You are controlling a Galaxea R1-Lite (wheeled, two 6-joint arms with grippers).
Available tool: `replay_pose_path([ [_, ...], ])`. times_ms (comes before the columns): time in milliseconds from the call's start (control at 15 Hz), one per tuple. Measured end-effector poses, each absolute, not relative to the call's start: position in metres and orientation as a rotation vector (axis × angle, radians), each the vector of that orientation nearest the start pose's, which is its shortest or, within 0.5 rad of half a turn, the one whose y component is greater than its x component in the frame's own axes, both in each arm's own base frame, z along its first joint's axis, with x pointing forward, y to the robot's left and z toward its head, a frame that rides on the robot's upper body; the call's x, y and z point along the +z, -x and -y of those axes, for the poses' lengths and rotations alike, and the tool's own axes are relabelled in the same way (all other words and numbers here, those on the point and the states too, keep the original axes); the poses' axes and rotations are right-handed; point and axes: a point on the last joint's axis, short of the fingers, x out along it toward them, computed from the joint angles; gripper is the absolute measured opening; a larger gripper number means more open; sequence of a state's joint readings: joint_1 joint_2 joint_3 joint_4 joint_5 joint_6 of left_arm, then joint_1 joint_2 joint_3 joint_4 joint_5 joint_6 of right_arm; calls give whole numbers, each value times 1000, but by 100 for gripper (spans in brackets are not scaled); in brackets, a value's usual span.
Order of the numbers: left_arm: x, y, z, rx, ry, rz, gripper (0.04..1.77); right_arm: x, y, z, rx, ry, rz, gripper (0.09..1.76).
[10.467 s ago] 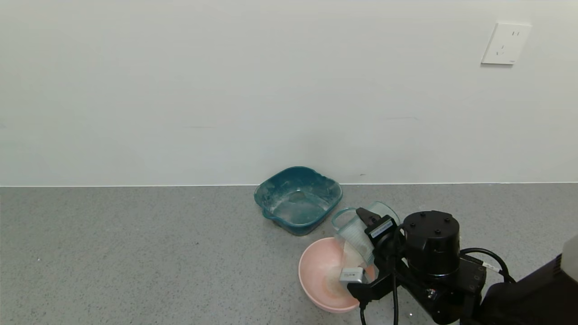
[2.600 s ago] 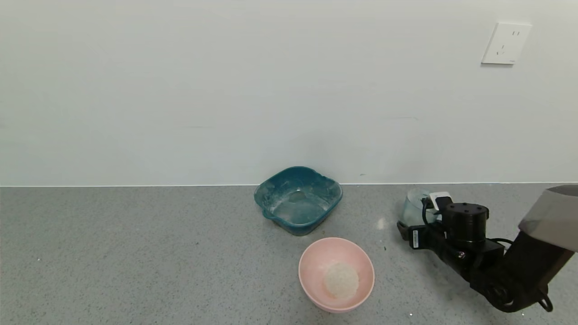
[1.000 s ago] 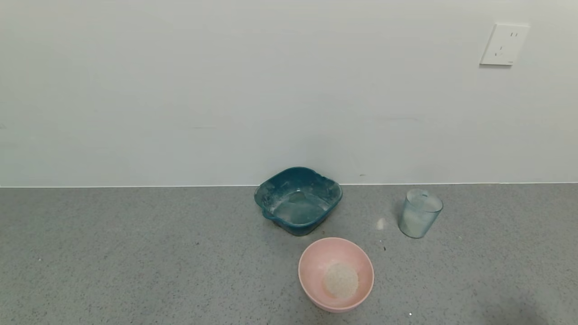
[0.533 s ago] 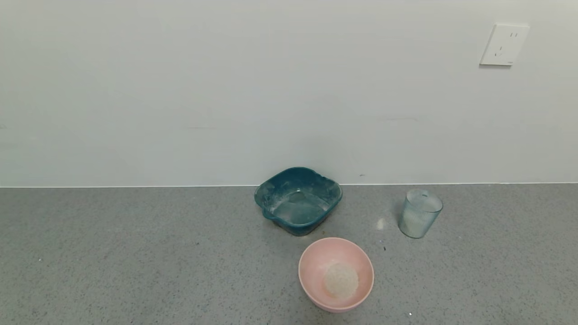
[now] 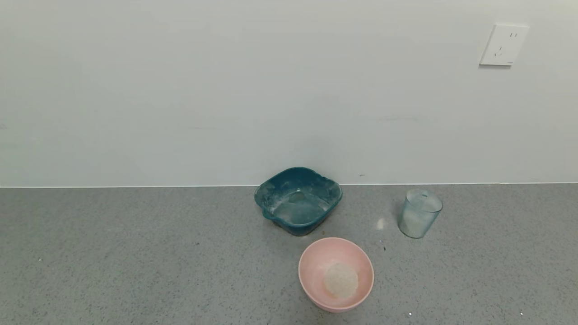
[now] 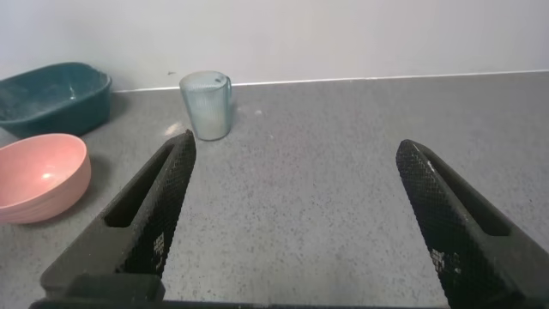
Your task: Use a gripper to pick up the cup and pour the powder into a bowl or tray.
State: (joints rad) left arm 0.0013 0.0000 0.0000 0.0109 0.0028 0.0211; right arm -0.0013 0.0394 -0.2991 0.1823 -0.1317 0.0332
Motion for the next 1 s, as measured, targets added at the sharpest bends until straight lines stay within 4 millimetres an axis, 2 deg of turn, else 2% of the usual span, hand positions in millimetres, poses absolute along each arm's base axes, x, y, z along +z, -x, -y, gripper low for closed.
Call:
replay_pose_path([
  [200,74,23,0,4,-21,-11,176,118,39,3,-124,-35,109,170],
  [400,74,23,0,4,-21,-11,176,94,28,2,-97,-23,69,170],
  [667,74,23,0,4,-21,-11,176,80,24,0,-22,-20,18,170],
  [1000,74,23,0,4,-21,-11,176,76,23,0,-20,-21,3,170],
])
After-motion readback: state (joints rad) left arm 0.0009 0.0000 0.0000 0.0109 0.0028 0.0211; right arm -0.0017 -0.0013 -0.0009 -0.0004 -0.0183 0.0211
